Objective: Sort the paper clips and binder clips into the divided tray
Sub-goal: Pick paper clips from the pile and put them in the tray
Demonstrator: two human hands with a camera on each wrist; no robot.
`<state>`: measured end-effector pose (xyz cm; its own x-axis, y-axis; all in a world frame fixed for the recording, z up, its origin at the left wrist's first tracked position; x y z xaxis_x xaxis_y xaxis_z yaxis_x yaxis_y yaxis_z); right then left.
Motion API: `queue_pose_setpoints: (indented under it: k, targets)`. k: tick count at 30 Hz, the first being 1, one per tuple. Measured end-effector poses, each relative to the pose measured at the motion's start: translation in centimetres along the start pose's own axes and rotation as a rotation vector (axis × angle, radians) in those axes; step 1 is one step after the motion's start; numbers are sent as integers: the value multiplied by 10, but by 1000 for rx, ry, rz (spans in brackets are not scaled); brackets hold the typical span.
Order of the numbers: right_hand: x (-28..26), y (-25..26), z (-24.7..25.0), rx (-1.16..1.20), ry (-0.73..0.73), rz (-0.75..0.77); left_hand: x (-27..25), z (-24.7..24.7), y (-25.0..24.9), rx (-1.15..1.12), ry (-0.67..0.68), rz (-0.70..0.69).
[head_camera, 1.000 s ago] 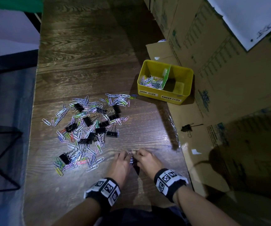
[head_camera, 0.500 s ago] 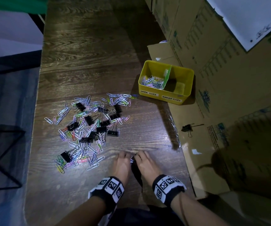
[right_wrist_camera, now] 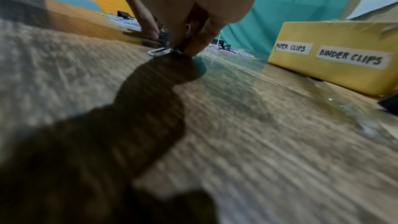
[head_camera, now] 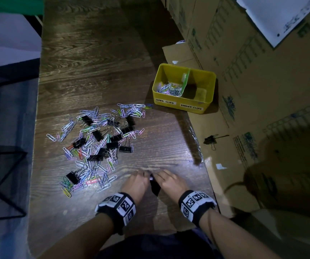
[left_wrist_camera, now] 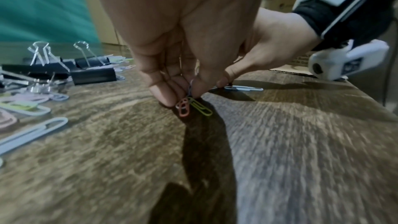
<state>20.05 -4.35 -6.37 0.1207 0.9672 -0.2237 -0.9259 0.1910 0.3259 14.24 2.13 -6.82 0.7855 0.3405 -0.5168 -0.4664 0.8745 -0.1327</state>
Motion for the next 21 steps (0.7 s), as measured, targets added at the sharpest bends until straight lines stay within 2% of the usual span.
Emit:
queue_pose_setpoints:
  k: [3,7,10,16,21]
  targets:
    - [0,-6,3,33,-10,-105,4,-1,7,-19,19,80]
    - [1,-5,-3,41,149,-189,9,-3,18,-164,27,170]
    - [4,0,-7,-28,222,-226,12,-4,18,-172,9,183]
    - [9,1,-10,-108,245,-290,8,-5,11,-169,-67,135]
    - [6,7,-5,-150,211,-191,5,-4,10,-214,-109,27]
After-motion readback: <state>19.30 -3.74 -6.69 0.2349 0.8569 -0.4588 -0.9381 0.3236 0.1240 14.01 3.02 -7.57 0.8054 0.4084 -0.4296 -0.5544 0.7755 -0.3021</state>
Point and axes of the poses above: each hand's wrist, its own x-axis towards the middle knuckle, its own z-axis out of the back of the hand, y = z × x, the point moved 7 cm from there along x, towards the middle knuckle, and after that the axes turned 1 degree about -z, right-handed, at the moved point
